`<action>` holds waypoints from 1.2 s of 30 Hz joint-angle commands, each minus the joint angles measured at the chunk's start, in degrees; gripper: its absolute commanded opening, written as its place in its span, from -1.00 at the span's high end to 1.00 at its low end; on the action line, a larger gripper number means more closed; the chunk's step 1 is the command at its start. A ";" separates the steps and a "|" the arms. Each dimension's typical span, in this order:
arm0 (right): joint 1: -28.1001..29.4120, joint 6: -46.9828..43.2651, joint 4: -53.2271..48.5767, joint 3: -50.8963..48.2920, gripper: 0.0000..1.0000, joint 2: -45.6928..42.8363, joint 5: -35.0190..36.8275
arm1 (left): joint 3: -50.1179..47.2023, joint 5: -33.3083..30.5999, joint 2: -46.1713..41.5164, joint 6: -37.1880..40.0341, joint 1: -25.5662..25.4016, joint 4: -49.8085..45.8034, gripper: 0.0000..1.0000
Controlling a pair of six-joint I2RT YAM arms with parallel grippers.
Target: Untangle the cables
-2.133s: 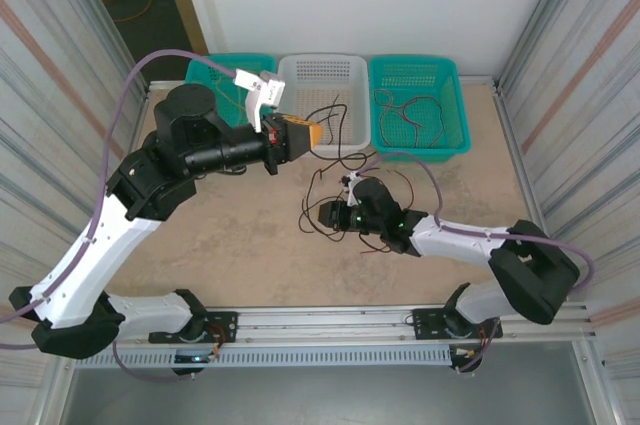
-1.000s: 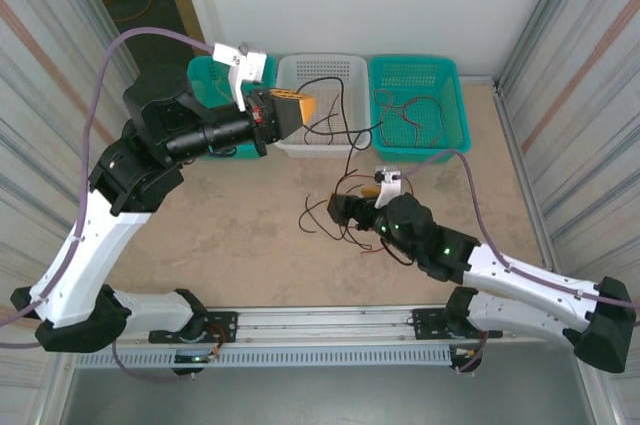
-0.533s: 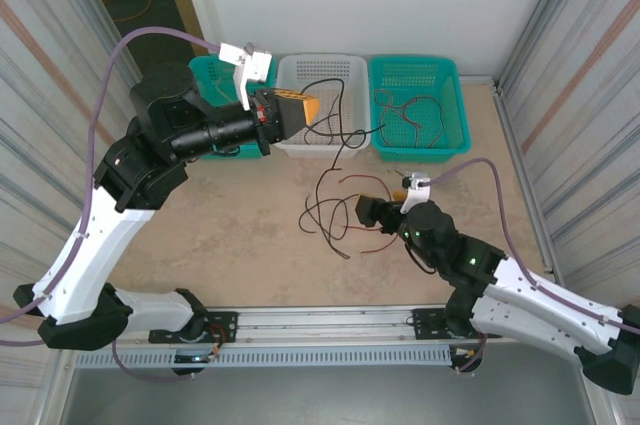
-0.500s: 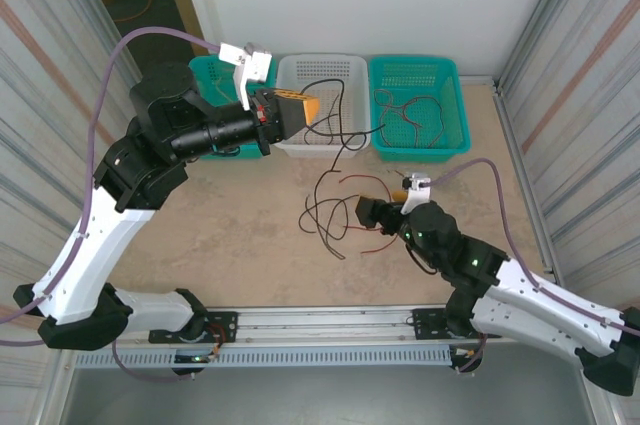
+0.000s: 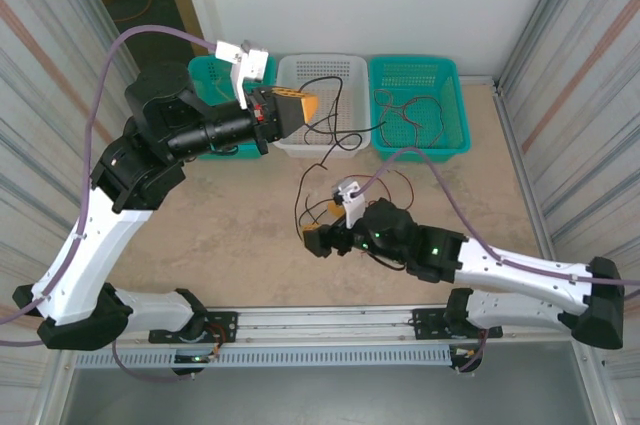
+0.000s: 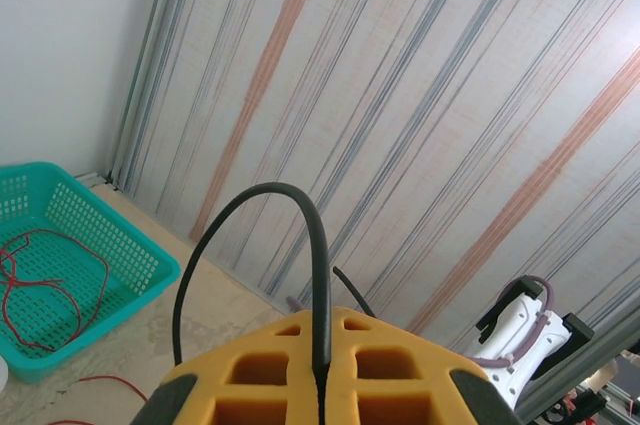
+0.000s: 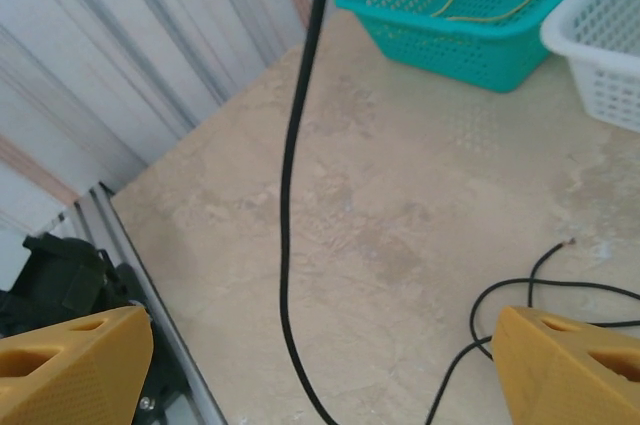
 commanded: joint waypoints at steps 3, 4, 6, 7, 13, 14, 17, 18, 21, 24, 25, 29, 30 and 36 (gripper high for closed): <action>0.37 -0.30 9.43 -0.30 -0.63 7.30 -2.36 | 2.64 0.84 0.44 0.24 0.31 2.76 1.00; 0.42 -0.24 9.58 0.28 -0.54 8.60 -2.51 | 2.75 0.93 0.48 0.32 0.31 2.83 1.00; 0.55 0.02 9.37 1.00 -0.15 10.66 -1.27 | 2.94 0.80 0.48 0.58 0.31 2.64 1.00; 0.56 0.35 9.32 0.89 0.21 10.99 -0.29 | 3.16 0.72 0.48 0.80 0.31 2.46 1.00; -2.46 5.68 2.59 -2.69 1.00 9.02 7.46 | 12.41 -6.95 3.40 7.01 0.31 -6.32 1.00; -4.42 7.64 2.51 -4.71 1.00 8.16 6.43 | 15.15 -9.46 4.33 8.30 0.46 -8.20 1.00; -10.70 13.45 4.27 -11.63 1.00 6.26 2.00 | 20.37 -11.54 5.85 9.45 1.57 -8.73 1.00; -12.08 14.71 4.31 -12.98 1.00 5.98 1.38 | 21.76 -11.83 6.24 9.77 1.92 -8.59 1.00; -15.45 18.27 2.02 -15.17 1.00 4.78 1.05 | 27.18 -14.69 8.21 11.07 2.84 -9.45 1.00; -18.64 19.91 0.74 -16.34 1.00 3.15 0.17 | 29.10 -13.08 9.27 8.95 6.46 -8.74 1.00; -19.49 20.06 -0.07 -16.39 1.00 2.59 -0.02 | 28.33 -12.15 9.12 8.07 7.54 -7.49 1.00; -20.50 19.78 -2.76 -16.63 1.00 -0.76 1.12 | 27.13 -14.36 9.89 9.06 9.17 -6.73 1.00; -21.83 20.30 -4.45 -16.55 1.00 -0.99 1.27 | 27.37 -14.54 10.13 8.94 9.94 -7.16 1.00; -34.53 24.45 -4.55 -23.93 1.00 -6.46 -6.90 | 26.56 -17.28 7.99 7.92 16.04 -5.19 1.00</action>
